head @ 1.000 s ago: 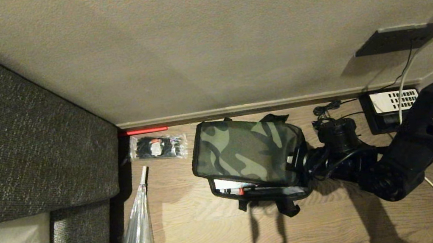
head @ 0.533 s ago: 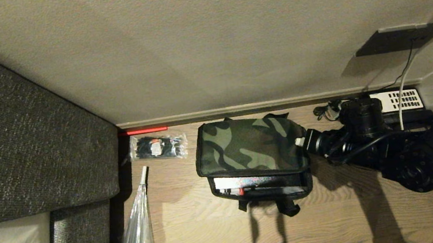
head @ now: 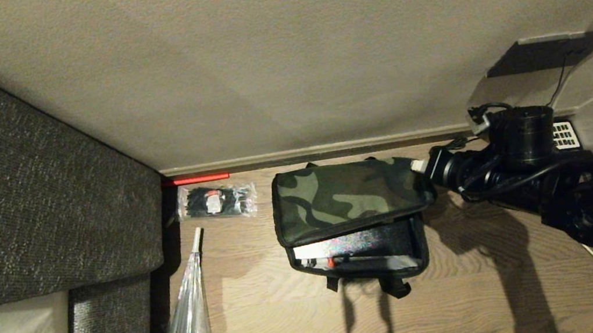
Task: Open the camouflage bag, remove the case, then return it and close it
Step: Open the top of the storage box
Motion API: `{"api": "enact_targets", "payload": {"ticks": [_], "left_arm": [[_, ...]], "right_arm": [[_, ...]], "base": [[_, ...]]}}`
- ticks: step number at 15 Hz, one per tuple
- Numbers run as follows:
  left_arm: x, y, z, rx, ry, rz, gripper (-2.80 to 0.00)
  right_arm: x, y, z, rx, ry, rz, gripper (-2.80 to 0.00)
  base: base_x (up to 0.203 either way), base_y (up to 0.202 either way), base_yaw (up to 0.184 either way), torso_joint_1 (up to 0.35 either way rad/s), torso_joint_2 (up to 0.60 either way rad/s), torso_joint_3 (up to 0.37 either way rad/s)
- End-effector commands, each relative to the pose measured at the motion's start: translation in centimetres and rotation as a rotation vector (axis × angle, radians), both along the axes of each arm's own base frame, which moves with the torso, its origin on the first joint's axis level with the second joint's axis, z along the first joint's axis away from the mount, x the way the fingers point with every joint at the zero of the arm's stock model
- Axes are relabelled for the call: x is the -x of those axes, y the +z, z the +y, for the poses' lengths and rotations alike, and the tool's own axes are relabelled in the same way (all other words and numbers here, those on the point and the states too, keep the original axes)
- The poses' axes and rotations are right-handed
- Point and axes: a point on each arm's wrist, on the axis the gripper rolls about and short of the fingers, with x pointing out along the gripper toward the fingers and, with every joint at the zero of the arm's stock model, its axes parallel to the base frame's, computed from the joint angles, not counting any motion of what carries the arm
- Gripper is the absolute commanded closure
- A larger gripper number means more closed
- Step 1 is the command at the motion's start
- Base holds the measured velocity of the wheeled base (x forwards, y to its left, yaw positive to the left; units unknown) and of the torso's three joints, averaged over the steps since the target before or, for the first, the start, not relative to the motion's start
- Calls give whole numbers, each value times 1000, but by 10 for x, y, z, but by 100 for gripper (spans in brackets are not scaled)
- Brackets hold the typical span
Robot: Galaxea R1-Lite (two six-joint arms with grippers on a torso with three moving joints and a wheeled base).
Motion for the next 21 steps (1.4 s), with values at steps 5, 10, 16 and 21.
{"api": "enact_targets", "payload": {"ticks": [5,10,16,21], "left_arm": [[0,0,0,1,2,-1,0],[0,0,0,1,1,-1,0],[0,0,0,1,1,-1,0],[0,0,0,1,1,-1,0]], "right_arm": [[-7,9,-4,7,-13,-35,0],[-7,3,-4,37,-3,-12,-280],[-13,18,3,-111,5,42,-280],[-24,45,4,-168,-8,4,-280]], "base": [[0,0,0,0,0,0],[0,0,0,0,0,0],[0,0,0,0,0,0],[0,0,0,0,0,0]]}}
